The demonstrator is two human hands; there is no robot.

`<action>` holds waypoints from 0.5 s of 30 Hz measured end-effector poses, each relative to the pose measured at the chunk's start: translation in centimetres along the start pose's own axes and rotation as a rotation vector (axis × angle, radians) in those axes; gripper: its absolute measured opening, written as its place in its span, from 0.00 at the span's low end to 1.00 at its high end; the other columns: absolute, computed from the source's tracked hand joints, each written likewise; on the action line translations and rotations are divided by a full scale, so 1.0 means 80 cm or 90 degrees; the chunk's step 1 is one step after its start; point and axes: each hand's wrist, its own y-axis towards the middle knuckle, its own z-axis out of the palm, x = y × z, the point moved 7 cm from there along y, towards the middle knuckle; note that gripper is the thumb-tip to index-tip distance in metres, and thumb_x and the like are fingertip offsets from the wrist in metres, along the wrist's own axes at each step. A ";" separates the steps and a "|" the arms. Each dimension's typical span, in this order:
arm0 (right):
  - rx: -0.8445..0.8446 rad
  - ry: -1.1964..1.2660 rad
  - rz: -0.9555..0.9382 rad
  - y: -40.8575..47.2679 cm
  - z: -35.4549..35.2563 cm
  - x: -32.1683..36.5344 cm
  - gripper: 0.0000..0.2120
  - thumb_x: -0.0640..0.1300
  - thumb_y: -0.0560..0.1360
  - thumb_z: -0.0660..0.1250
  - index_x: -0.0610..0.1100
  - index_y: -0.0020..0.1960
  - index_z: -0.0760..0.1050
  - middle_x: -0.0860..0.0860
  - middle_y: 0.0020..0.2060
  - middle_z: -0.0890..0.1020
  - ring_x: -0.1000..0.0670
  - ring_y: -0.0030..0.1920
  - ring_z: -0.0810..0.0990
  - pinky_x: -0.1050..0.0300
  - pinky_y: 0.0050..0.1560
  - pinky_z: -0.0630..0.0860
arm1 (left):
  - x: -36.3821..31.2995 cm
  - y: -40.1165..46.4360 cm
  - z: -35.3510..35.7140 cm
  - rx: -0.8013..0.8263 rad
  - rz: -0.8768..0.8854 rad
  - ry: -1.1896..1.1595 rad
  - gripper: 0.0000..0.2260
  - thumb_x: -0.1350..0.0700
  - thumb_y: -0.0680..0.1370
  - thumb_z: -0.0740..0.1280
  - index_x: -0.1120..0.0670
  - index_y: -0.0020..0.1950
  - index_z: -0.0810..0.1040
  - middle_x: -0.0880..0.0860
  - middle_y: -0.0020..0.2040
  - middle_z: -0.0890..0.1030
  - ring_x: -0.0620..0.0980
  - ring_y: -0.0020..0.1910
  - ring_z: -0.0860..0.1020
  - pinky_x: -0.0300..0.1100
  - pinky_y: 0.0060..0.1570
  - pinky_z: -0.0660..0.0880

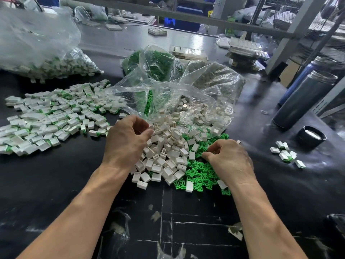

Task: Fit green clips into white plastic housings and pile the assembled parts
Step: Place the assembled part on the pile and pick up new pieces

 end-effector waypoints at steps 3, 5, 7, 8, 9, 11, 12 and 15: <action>-0.006 -0.022 0.000 0.002 0.003 0.004 0.06 0.57 0.75 0.75 0.55 0.47 0.83 0.53 0.52 0.82 0.48 0.52 0.81 0.51 0.57 0.78 | -0.010 -0.006 0.001 0.014 0.027 -0.056 0.07 0.55 0.77 0.76 0.45 0.50 0.80 0.44 0.43 0.83 0.36 0.39 0.81 0.31 0.34 0.78; -0.007 -0.022 0.002 0.002 0.005 0.004 0.05 0.55 0.75 0.74 0.54 0.47 0.82 0.53 0.51 0.82 0.47 0.51 0.81 0.50 0.56 0.78 | -0.015 -0.010 0.004 0.034 0.038 -0.091 0.07 0.57 0.77 0.75 0.47 0.52 0.81 0.46 0.43 0.83 0.36 0.39 0.80 0.29 0.32 0.75; -0.013 -0.023 -0.004 0.002 0.006 0.005 0.05 0.54 0.76 0.73 0.54 0.48 0.82 0.53 0.51 0.81 0.47 0.52 0.81 0.50 0.56 0.78 | -0.018 -0.013 0.009 0.059 0.038 -0.119 0.07 0.57 0.77 0.74 0.48 0.53 0.82 0.48 0.44 0.83 0.37 0.38 0.80 0.30 0.33 0.76; -0.016 -0.022 -0.009 0.001 0.006 0.005 0.05 0.54 0.76 0.73 0.54 0.49 0.81 0.53 0.51 0.81 0.47 0.52 0.80 0.51 0.56 0.77 | -0.020 -0.014 0.011 0.067 0.039 -0.119 0.07 0.57 0.77 0.74 0.49 0.54 0.82 0.49 0.44 0.83 0.39 0.38 0.80 0.31 0.34 0.76; -0.020 -0.018 -0.013 0.000 0.006 0.006 0.06 0.54 0.76 0.73 0.54 0.49 0.80 0.53 0.51 0.80 0.47 0.52 0.80 0.51 0.55 0.76 | -0.022 -0.015 0.013 0.072 0.042 -0.115 0.07 0.56 0.77 0.74 0.49 0.54 0.83 0.49 0.45 0.83 0.41 0.38 0.80 0.32 0.35 0.76; -0.032 -0.002 -0.021 -0.001 0.003 0.007 0.06 0.53 0.75 0.74 0.54 0.49 0.78 0.53 0.51 0.80 0.48 0.52 0.79 0.52 0.52 0.74 | -0.026 -0.017 0.015 0.076 0.048 -0.128 0.07 0.56 0.77 0.75 0.49 0.54 0.83 0.48 0.44 0.83 0.41 0.38 0.79 0.30 0.36 0.75; -0.040 0.007 -0.024 -0.002 0.001 0.008 0.07 0.53 0.75 0.74 0.54 0.48 0.78 0.53 0.50 0.80 0.48 0.51 0.79 0.53 0.50 0.73 | -0.028 -0.018 0.017 0.081 0.048 -0.146 0.07 0.57 0.77 0.75 0.50 0.54 0.83 0.48 0.44 0.83 0.40 0.39 0.80 0.29 0.37 0.75; -0.061 0.052 -0.033 -0.004 -0.004 0.009 0.07 0.51 0.75 0.74 0.52 0.48 0.77 0.54 0.48 0.80 0.48 0.50 0.79 0.53 0.49 0.75 | -0.032 -0.022 0.021 0.100 0.039 -0.191 0.06 0.57 0.77 0.74 0.50 0.54 0.83 0.48 0.45 0.85 0.41 0.42 0.83 0.30 0.41 0.78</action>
